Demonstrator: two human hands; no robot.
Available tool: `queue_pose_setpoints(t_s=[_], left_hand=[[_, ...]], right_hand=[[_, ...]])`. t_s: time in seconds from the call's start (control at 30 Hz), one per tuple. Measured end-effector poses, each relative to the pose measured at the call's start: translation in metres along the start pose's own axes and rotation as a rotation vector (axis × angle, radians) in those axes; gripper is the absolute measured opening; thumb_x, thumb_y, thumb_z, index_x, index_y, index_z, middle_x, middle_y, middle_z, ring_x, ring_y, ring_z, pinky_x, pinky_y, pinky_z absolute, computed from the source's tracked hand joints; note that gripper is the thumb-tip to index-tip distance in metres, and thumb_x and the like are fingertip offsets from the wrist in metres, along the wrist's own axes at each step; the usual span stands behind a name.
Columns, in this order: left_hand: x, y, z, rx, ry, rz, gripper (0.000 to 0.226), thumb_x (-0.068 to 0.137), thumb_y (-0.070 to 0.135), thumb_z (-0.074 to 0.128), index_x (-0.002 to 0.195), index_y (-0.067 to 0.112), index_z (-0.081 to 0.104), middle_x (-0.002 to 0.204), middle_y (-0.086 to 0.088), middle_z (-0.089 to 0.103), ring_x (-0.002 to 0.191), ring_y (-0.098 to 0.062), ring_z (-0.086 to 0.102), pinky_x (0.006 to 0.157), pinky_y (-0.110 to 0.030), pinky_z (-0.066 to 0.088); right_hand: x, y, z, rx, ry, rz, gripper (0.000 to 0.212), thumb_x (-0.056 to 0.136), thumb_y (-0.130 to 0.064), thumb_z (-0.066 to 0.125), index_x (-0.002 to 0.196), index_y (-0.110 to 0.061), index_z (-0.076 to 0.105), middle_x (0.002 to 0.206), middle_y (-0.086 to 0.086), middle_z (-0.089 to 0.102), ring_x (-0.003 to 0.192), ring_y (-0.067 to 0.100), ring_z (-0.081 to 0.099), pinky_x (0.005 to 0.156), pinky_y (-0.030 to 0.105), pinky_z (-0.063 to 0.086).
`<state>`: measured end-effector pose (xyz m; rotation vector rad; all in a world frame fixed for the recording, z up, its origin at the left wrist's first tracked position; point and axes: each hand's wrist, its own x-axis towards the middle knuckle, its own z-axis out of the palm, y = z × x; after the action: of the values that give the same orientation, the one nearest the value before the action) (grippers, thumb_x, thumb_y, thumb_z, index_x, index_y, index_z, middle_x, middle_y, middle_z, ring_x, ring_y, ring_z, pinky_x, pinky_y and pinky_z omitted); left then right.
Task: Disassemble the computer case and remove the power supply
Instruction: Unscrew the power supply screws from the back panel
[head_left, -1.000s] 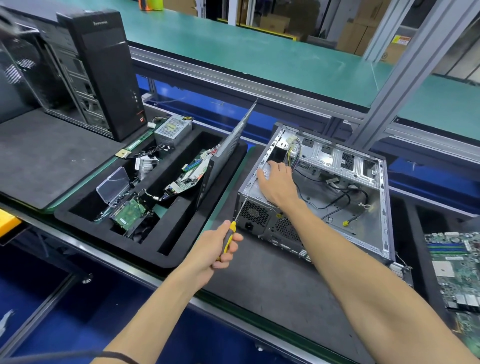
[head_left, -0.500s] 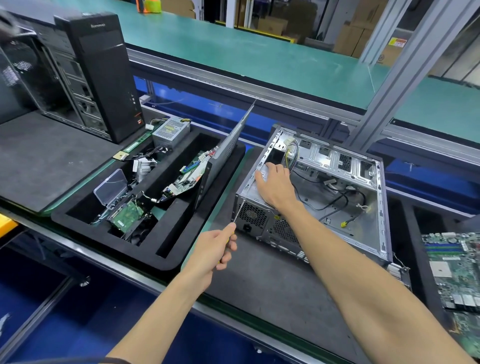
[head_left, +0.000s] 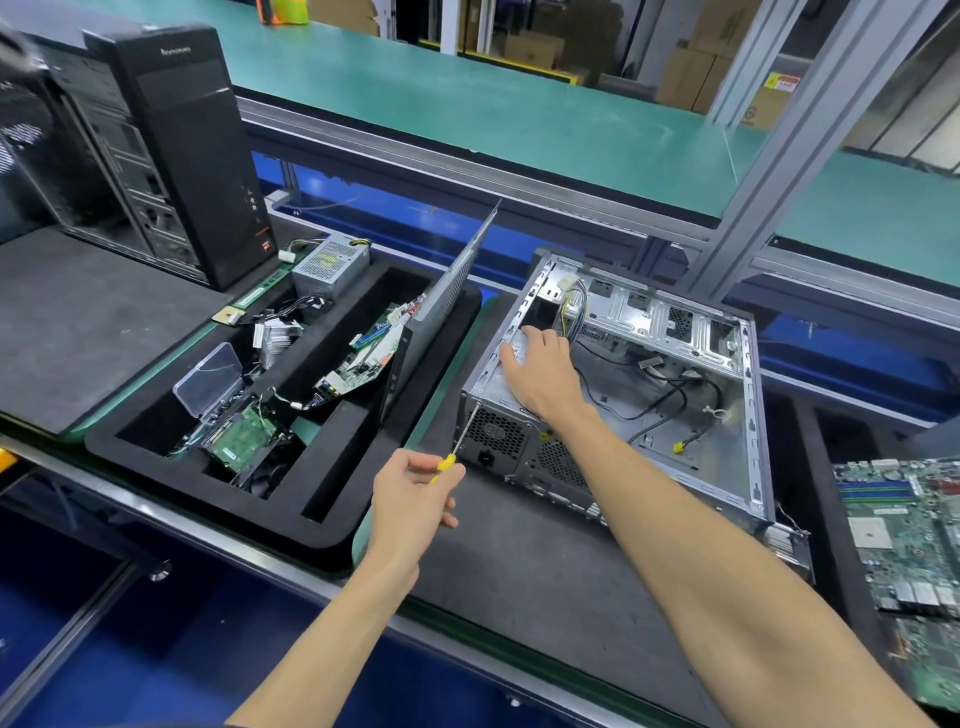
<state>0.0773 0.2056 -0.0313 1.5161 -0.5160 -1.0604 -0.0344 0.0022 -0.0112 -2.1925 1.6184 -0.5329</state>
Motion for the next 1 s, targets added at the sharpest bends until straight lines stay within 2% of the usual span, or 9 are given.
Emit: queue_pose_setpoints(t_s=[0.13,0.3,0.37,0.43,0.57,0.7,0.8,0.9,1.0], left_hand=[[0.001,-0.002,-0.001,0.163,0.070,0.148,0.019,0.082,0.011,0.079,0.087,0.012,0.061,0.080,-0.011,0.066,0.053,-0.011,0.062,0.046,-0.033,0.055],[0.006,0.008,-0.010,-0.186,-0.073,-0.199,0.021,0.092,0.023,0.071,0.095,0.002,0.069,0.079,-0.012,0.073,0.046,-0.015,0.051,0.037,-0.022,0.038],[0.010,0.011,-0.013,-0.173,-0.127,-0.273,0.026,0.098,0.026,0.063,0.095,0.001,0.068,0.079,-0.011,0.072,0.041,-0.013,0.037,0.034,-0.020,0.023],[0.009,0.012,-0.010,-0.086,-0.147,-0.233,0.028,0.098,0.031,0.062,0.093,0.004,0.062,0.078,-0.009,0.065,0.041,-0.012,0.029,0.036,-0.020,0.016],[0.004,0.010,-0.003,-0.024,-0.125,-0.153,0.033,0.083,0.021,0.080,0.103,0.008,0.057,0.074,-0.003,0.057,0.043,-0.011,0.032,0.037,-0.021,0.019],[0.002,0.010,-0.006,-0.125,-0.158,-0.213,0.018,0.088,0.017,0.074,0.100,0.004,0.072,0.086,-0.006,0.074,0.049,-0.011,0.044,0.039,-0.020,0.028],[0.005,0.012,-0.007,-0.129,-0.237,-0.318,0.032,0.099,0.032,0.060,0.102,0.002,0.072,0.085,-0.008,0.077,0.041,-0.010,0.041,0.035,-0.018,0.023],[0.007,0.010,-0.005,-0.111,-0.283,-0.357,0.047,0.105,0.041,0.047,0.105,0.000,0.071,0.063,-0.001,0.061,0.037,-0.008,0.028,0.033,-0.019,0.016],[0.007,0.007,-0.006,-0.046,-0.242,-0.284,0.036,0.095,0.038,0.065,0.087,0.005,0.055,0.063,0.003,0.050,0.043,-0.011,0.025,0.037,-0.020,0.014]], right_hand=[[0.000,0.000,0.000,0.005,0.005,0.000,0.058,0.103,-0.044,0.039,0.150,-0.011,0.038,0.147,0.010,0.042,0.139,0.026,0.030,0.108,0.044,0.037],[0.000,0.000,0.000,0.007,0.006,0.002,0.059,0.103,-0.045,0.039,0.151,-0.011,0.037,0.148,0.009,0.041,0.140,0.026,0.030,0.108,0.045,0.037],[0.000,0.000,0.000,0.007,0.008,0.004,0.059,0.103,-0.045,0.038,0.151,-0.011,0.037,0.148,0.009,0.041,0.140,0.025,0.030,0.108,0.045,0.037],[0.000,0.000,0.000,0.006,0.008,0.005,0.058,0.103,-0.045,0.039,0.150,-0.012,0.038,0.148,0.009,0.041,0.140,0.025,0.030,0.108,0.044,0.037],[-0.001,-0.001,-0.001,0.001,0.011,0.008,0.058,0.103,-0.045,0.039,0.150,-0.013,0.038,0.148,0.008,0.041,0.140,0.025,0.030,0.107,0.045,0.038],[-0.002,-0.002,-0.001,-0.005,0.009,0.011,0.057,0.103,-0.044,0.038,0.150,-0.012,0.038,0.148,0.009,0.041,0.140,0.025,0.029,0.106,0.045,0.038],[-0.002,-0.002,-0.001,-0.007,0.013,0.010,0.056,0.103,-0.044,0.038,0.150,-0.012,0.038,0.148,0.009,0.041,0.140,0.025,0.029,0.106,0.045,0.038],[-0.002,-0.003,-0.001,0.004,0.010,0.014,0.056,0.103,-0.044,0.039,0.149,-0.013,0.039,0.147,0.008,0.042,0.140,0.024,0.029,0.105,0.045,0.039],[-0.001,-0.002,-0.001,0.001,0.009,0.016,0.055,0.103,-0.045,0.039,0.149,-0.014,0.039,0.146,0.007,0.042,0.139,0.024,0.030,0.104,0.045,0.039]])
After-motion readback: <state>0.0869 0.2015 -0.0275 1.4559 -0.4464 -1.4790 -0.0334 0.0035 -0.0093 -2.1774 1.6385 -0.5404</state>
